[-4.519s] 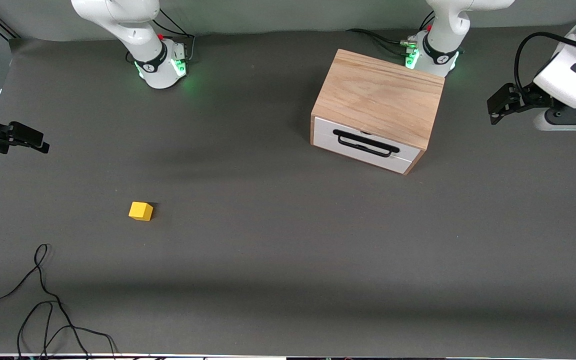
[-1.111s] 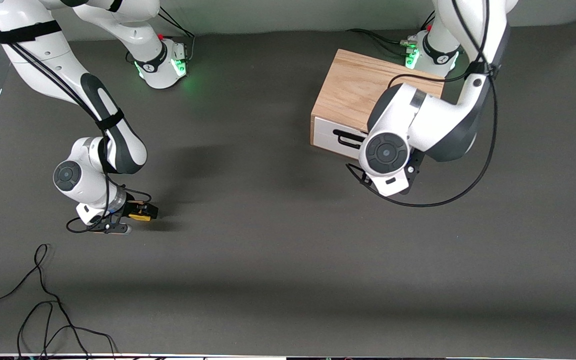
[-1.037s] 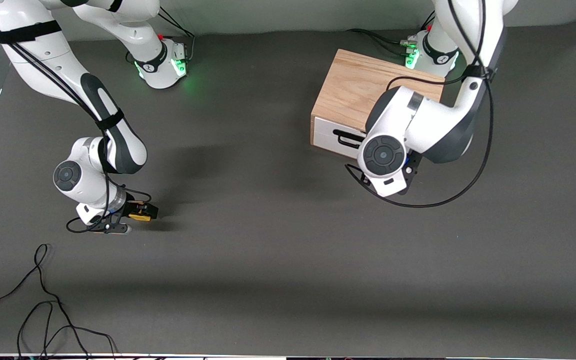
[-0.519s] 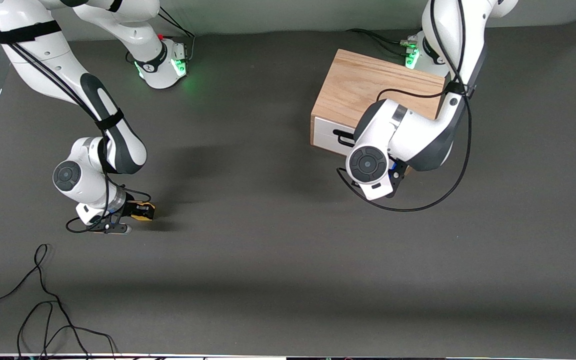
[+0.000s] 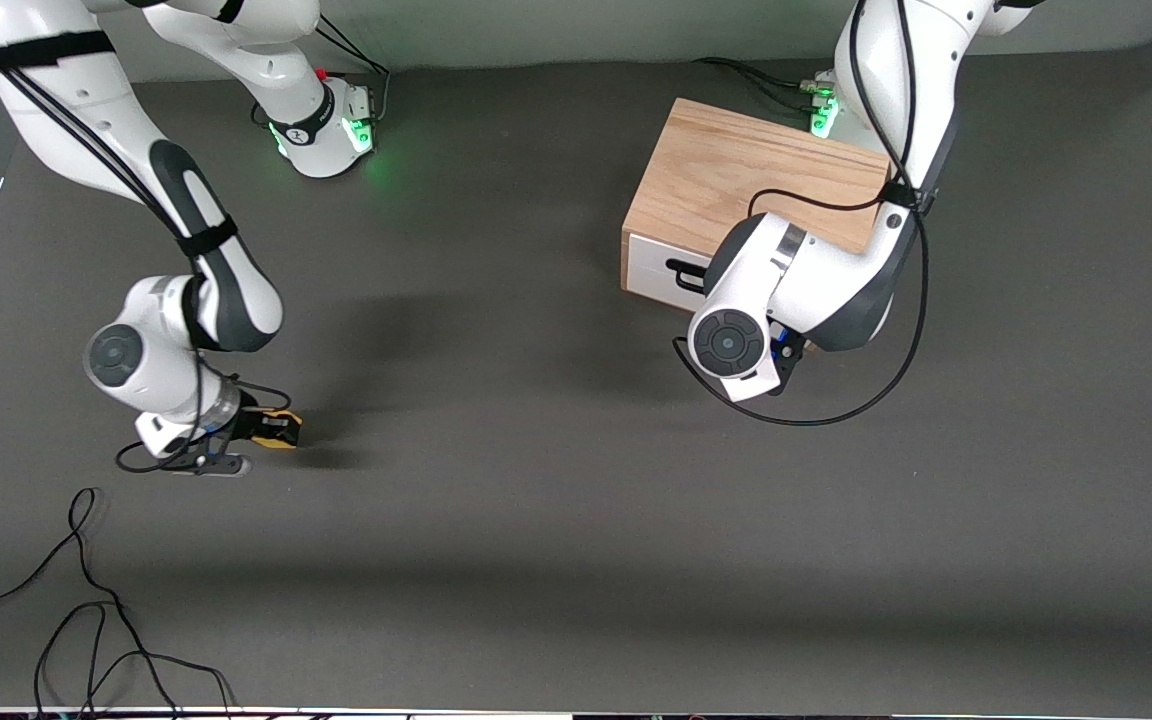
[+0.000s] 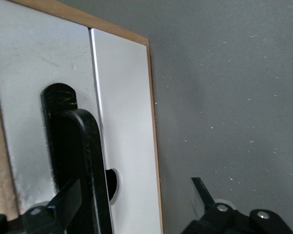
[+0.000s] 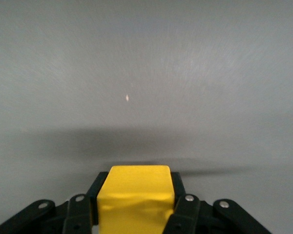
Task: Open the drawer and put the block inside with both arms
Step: 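Grasp the cube with the right gripper while the left gripper pulls the drawer, then hold the cube with the right gripper while the left gripper pulls the drawer open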
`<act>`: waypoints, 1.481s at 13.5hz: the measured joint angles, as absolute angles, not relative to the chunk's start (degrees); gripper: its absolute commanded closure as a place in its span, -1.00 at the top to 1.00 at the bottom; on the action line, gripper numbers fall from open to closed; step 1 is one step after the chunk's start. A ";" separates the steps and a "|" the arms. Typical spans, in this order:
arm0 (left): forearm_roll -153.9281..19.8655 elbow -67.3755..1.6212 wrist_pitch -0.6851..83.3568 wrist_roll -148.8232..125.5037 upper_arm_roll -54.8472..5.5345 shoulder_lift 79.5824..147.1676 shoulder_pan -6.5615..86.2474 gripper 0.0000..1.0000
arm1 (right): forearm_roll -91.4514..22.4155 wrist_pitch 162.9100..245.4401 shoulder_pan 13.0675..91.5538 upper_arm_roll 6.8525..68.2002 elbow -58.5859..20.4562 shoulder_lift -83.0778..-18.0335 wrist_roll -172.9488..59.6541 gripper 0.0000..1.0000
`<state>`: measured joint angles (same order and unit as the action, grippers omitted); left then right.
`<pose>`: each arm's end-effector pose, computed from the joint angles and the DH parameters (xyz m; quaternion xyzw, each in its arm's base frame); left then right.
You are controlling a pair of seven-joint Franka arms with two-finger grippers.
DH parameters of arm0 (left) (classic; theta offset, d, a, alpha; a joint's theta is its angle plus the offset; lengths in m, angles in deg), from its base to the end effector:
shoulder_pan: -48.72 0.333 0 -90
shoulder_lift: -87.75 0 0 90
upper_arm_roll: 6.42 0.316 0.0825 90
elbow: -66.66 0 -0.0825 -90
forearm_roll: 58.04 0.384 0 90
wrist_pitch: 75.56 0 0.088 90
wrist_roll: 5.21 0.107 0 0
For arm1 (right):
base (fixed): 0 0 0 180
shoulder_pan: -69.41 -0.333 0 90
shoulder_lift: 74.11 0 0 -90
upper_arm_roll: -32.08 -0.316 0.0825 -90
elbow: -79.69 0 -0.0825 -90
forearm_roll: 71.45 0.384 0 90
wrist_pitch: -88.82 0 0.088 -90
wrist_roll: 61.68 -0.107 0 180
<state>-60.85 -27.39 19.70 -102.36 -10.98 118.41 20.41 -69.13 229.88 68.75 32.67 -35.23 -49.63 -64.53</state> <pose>0.5197 -0.3361 0.2767 -0.8137 -0.5214 0.1469 0.2110 0.6096 0.0009 0.2441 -0.9991 0.0393 -0.0142 0.0112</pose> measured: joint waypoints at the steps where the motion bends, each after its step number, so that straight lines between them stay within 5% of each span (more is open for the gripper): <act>1: -60.88 -27.50 19.70 -102.36 -10.98 118.72 20.39 1.00 | -69.14 224.82 68.78 32.74 -32.45 -51.14 -64.27 -0.29; 6: -60.92 -27.38 22.07 -102.37 -10.93 119.30 20.43 1.00 | -69.17 193.68 68.94 34.32 -14.64 -57.15 -62.80 -0.29; 9: -60.96 -27.24 24.72 -102.40 -10.82 119.25 20.55 1.00 | -69.17 183.43 68.98 35.86 -7.84 -59.35 -60.49 -0.29; 14: -60.88 -24.93 27.89 -102.40 -10.25 119.21 21.12 1.00 | -71.12 175.24 68.83 36.22 -6.58 -65.67 -60.29 -0.29; 20: -60.71 -22.97 31.08 -99.26 -10.23 119.12 23.68 1.00 | -71.21 176.36 68.84 36.32 -9.72 -67.89 -60.38 -0.29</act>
<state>-60.71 -22.97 31.08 -99.26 -10.23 119.12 23.68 -71.21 176.36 68.84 36.32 -9.72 -67.89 -60.38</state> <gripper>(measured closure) 0.000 0.449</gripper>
